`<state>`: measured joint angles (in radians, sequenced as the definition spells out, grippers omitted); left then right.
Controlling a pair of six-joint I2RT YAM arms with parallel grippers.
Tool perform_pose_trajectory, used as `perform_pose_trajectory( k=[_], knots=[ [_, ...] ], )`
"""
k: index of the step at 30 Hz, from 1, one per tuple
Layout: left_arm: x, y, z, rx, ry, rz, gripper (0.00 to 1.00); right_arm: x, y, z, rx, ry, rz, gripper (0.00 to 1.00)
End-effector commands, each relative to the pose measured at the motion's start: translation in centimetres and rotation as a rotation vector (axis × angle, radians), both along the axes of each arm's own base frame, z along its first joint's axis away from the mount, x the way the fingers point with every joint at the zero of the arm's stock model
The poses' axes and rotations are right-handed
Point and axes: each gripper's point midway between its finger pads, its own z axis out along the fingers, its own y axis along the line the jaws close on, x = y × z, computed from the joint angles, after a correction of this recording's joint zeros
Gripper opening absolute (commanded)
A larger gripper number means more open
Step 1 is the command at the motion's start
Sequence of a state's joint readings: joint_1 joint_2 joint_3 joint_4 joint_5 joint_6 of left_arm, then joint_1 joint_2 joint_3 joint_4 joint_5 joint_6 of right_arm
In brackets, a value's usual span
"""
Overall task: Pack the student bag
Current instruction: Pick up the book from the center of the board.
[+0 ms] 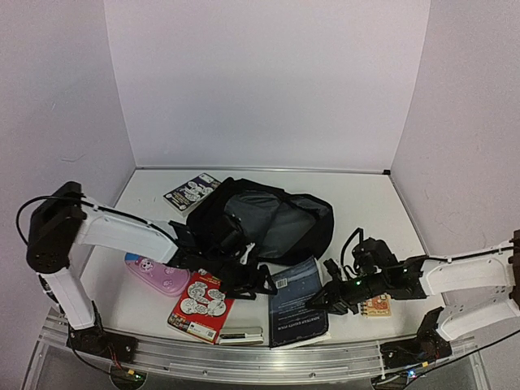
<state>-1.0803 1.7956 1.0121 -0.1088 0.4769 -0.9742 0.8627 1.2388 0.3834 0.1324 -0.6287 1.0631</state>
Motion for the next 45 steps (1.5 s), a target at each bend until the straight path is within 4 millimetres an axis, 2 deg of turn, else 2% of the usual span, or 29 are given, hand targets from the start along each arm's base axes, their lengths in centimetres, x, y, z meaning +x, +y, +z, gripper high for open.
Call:
perform_pose_trajectory(
  k=[1, 3, 6, 10, 13, 19, 25, 26, 28, 32, 35, 37, 39, 41, 43, 45],
  knots=[
    [4.5, 2.4, 8.2, -0.064, -0.274, 0.08, 0.81, 2.6, 1.9, 7.3, 0.08, -0.225, 0.036, 0.0],
    [5.1, 3.8, 10.3, -0.085, -0.325, 0.086, 0.89, 2.4, 2.2, 8.7, 0.079, -0.266, 0.093, 0.0],
    [5.3, 5.1, 13.2, -0.152, -0.367, 0.025, 0.95, 2.0, 3.4, 12.2, 0.14, -0.337, 0.193, 0.0],
    [4.2, 5.1, 16.4, -0.205, -0.443, -0.109, 0.97, 0.9, 4.5, 15.9, 0.225, -0.411, 0.333, 0.0],
    [3.5, 5.0, 17.1, -0.211, -0.453, -0.188, 0.98, 0.0, 5.1, 18.1, 0.283, -0.447, 0.422, 0.0],
    [1.8, 4.2, 18.6, -0.293, -0.421, -0.303, 0.99, -0.9, 5.8, 19.6, 0.344, -0.485, 0.536, 0.0],
    [0.4, 3.4, 19.7, -0.379, -0.378, -0.382, 0.99, -1.3, 6.1, 19.1, 0.362, -0.483, 0.602, 0.0],
    [0.3, 3.3, 19.7, -0.391, -0.368, -0.392, 0.97, -1.3, 6.2, 19.0, 0.361, -0.483, 0.608, 0.0],
    [-0.2, 3.0, 19.8, -0.422, -0.337, -0.418, 0.86, -1.2, 6.3, 18.8, 0.36, -0.487, 0.617, 0.0],
    [-0.8, 2.6, 19.7, -0.459, -0.293, -0.454, 0.51, -0.7, 6.5, 18.3, 0.337, -0.501, 0.611, 0.0],
    [-0.7, 2.6, 19.6, -0.461, -0.294, -0.444, 0.25, 0.8, 6.5, 17.2, 0.255, -0.534, 0.558, 0.01],
    [-0.7, 2.6, 19.8, -0.467, -0.297, -0.432, 0.09, 2.3, 6.2, 16.2, 0.181, -0.56, 0.497, 0.08],
    [-0.7, 2.7, 20.1, -0.475, -0.302, -0.417, 0.0, 4.1, 5.6, 15.4, 0.116, -0.582, 0.428, 0.4],
    [-0.1, 3.0, 20.5, -0.469, -0.34, -0.376, 0.0, 5.9, 4.7, 15.2, 0.068, -0.599, 0.354, 0.7],
    [1.1, 3.5, 20.6, -0.441, -0.378, -0.303, 0.0, 8.0, 3.4, 15.4, 0.03, -0.612, 0.266, 0.84],
    [2.8, 4.1, 20.8, -0.422, -0.412, -0.201, 0.0, 9.7, 2.1, 15.9, -0.008, -0.63, 0.175, 0.94]
  ],
)
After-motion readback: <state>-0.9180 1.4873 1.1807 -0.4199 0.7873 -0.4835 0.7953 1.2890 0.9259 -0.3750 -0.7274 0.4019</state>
